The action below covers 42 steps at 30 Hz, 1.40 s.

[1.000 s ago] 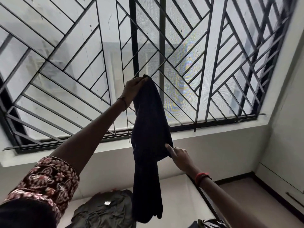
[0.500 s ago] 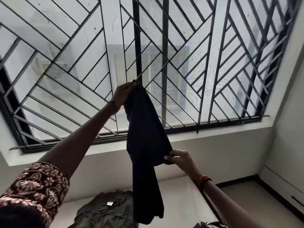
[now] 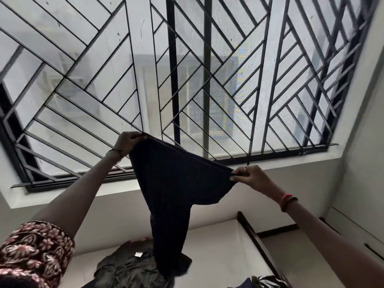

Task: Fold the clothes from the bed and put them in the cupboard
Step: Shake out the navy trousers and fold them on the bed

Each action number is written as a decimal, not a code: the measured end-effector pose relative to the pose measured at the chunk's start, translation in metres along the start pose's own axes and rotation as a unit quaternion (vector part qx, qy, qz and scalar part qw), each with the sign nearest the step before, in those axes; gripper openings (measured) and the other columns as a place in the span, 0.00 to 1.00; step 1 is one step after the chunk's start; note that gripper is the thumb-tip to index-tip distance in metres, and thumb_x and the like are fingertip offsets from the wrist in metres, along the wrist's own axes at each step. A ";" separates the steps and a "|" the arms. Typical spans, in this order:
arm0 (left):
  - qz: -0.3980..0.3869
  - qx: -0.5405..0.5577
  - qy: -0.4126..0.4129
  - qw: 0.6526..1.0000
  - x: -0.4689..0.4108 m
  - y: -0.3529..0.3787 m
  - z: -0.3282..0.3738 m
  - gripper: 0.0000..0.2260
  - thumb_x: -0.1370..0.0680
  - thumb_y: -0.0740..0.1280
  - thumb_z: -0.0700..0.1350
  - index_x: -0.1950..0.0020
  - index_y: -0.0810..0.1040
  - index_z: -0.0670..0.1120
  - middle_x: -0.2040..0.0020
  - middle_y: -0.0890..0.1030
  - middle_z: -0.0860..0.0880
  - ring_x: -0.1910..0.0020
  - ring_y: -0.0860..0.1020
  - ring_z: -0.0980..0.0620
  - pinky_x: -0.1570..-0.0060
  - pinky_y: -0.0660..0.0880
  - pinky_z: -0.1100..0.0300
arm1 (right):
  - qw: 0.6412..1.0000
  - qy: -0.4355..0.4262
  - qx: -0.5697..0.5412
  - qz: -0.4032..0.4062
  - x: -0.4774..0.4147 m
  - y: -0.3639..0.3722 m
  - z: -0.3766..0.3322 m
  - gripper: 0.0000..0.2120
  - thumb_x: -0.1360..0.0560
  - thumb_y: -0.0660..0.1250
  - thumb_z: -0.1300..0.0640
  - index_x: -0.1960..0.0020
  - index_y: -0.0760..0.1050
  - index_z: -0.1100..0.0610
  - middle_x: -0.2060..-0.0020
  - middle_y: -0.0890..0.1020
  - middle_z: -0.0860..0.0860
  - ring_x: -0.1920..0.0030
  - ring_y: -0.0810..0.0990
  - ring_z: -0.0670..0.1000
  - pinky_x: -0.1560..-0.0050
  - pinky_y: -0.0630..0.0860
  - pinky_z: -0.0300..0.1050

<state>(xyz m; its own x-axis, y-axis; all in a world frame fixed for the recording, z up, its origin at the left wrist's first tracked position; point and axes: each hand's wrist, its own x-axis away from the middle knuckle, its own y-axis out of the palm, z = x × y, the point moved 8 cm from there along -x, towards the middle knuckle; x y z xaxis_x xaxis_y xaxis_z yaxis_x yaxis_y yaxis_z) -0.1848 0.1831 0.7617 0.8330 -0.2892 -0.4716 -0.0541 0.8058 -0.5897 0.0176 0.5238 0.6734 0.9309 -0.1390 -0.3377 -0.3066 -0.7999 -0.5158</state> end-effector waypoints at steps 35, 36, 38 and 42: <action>-0.109 0.126 0.018 0.986 0.105 0.092 0.049 0.05 0.19 0.59 0.42 0.51 0.75 0.47 0.58 0.78 0.50 0.64 0.77 0.63 0.65 0.72 0.73 | 0.896 0.235 -0.315 0.205 0.063 -0.044 0.073 0.05 0.22 0.59 0.71 0.52 0.73 0.70 0.68 0.82 0.61 0.68 0.84 0.53 0.66 0.82 0.41; -0.148 0.154 0.000 0.977 0.108 0.096 0.049 0.06 0.19 0.60 0.43 0.49 0.76 0.47 0.58 0.79 0.50 0.63 0.78 0.63 0.65 0.73 0.72 | 0.885 0.239 -0.348 0.198 0.066 -0.045 0.074 0.05 0.23 0.58 0.71 0.53 0.73 0.70 0.68 0.83 0.61 0.67 0.85 0.54 0.64 0.82 0.42; -0.221 0.222 -0.039 0.949 0.115 0.104 0.047 0.09 0.19 0.60 0.44 0.44 0.77 0.44 0.55 0.81 0.48 0.60 0.80 0.59 0.64 0.76 0.68 | 0.851 0.258 -0.422 0.178 0.073 -0.050 0.077 0.08 0.24 0.58 0.72 0.56 0.75 0.70 0.68 0.83 0.60 0.65 0.85 0.55 0.63 0.81 0.39; -0.274 0.352 -0.094 0.890 0.111 0.111 0.043 0.10 0.19 0.59 0.44 0.43 0.77 0.43 0.58 0.83 0.50 0.63 0.80 0.58 0.65 0.77 0.67 | 0.791 0.306 -0.496 0.185 0.080 -0.055 0.102 0.21 0.24 0.56 0.72 0.72 0.79 0.67 0.71 0.83 0.58 0.67 0.85 0.51 0.67 0.79 0.34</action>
<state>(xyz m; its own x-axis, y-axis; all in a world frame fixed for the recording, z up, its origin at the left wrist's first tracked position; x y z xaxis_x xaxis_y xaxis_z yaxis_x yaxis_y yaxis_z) -0.0745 0.2626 0.6718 0.7095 -0.6998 -0.0835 0.6915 0.7141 -0.1092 0.0890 0.6162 0.5940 0.8291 -0.4839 0.2802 -0.5561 -0.6611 0.5037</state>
